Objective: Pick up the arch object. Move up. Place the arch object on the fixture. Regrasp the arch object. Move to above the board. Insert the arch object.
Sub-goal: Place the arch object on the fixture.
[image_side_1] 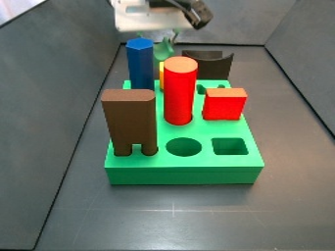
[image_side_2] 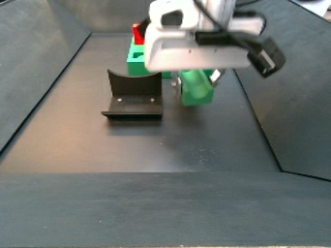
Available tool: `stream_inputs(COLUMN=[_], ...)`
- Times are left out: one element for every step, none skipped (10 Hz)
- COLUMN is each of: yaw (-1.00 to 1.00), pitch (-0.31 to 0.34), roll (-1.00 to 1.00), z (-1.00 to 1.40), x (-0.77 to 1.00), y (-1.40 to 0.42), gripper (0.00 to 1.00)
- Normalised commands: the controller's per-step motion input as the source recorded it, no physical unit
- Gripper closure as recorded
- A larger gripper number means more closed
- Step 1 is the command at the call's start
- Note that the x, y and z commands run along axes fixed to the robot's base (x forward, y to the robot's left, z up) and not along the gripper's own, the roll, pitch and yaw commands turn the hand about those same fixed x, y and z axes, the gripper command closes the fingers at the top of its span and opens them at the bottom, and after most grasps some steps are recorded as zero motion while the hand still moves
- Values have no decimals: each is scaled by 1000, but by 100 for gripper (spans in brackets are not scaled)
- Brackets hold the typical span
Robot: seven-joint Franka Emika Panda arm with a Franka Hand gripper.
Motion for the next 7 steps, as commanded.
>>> stream_inputs(yaw=[0, -3, -6, -11, -16, -18, -17], pitch=[0, 1, 19, 25, 29, 35, 40], roll=[0, 8, 19, 31, 44, 56, 67], z=[1000, 1000, 1000, 1000, 1000, 1000, 1000], x=[0, 4, -10, -16, -21, -26, -30], y=[0, 0, 2, 4, 6, 8, 11], gripper=[100, 100, 100, 100, 100, 100, 100])
